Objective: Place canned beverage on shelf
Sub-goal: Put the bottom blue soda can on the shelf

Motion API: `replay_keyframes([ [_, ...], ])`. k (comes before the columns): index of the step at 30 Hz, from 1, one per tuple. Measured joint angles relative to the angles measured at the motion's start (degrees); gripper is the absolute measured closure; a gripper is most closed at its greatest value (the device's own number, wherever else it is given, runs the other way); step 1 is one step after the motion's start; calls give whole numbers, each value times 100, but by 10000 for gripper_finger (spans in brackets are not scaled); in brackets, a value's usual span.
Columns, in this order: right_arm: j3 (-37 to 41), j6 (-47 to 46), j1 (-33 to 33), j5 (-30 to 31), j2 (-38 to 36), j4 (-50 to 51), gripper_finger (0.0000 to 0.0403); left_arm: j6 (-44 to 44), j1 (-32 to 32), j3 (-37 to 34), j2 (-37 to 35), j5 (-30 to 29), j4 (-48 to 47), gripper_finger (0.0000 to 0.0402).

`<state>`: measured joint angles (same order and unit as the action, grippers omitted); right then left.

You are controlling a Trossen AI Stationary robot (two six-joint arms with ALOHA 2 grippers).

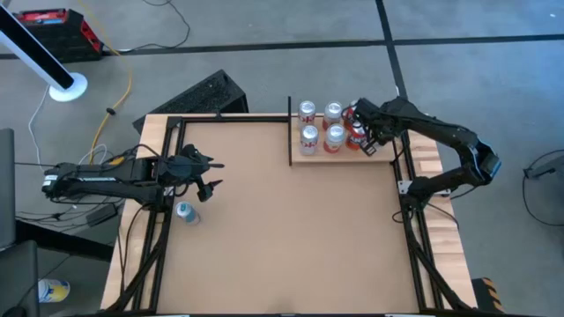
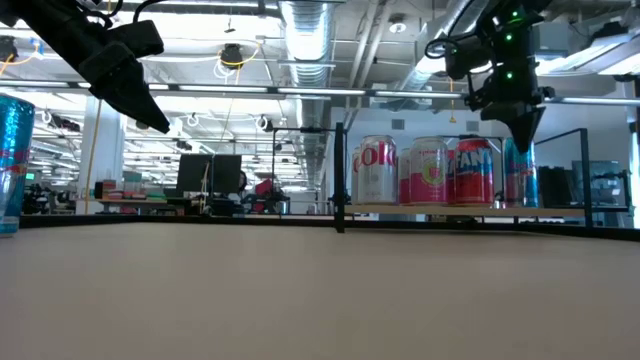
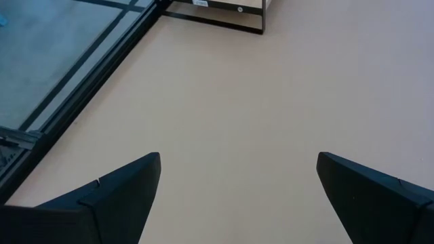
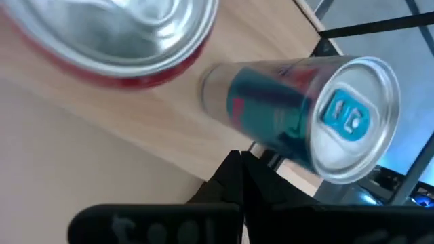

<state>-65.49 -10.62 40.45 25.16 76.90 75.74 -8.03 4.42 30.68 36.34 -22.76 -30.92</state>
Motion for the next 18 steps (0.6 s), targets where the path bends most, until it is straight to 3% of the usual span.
replay_keyframes([
  [6,0,-133,38,45,-7,465,384,-4,-1,0,0,0,0,19],
  [18,0,-120,152,622,-44,118,384,-11,0,0,0,-2,2,19],
])
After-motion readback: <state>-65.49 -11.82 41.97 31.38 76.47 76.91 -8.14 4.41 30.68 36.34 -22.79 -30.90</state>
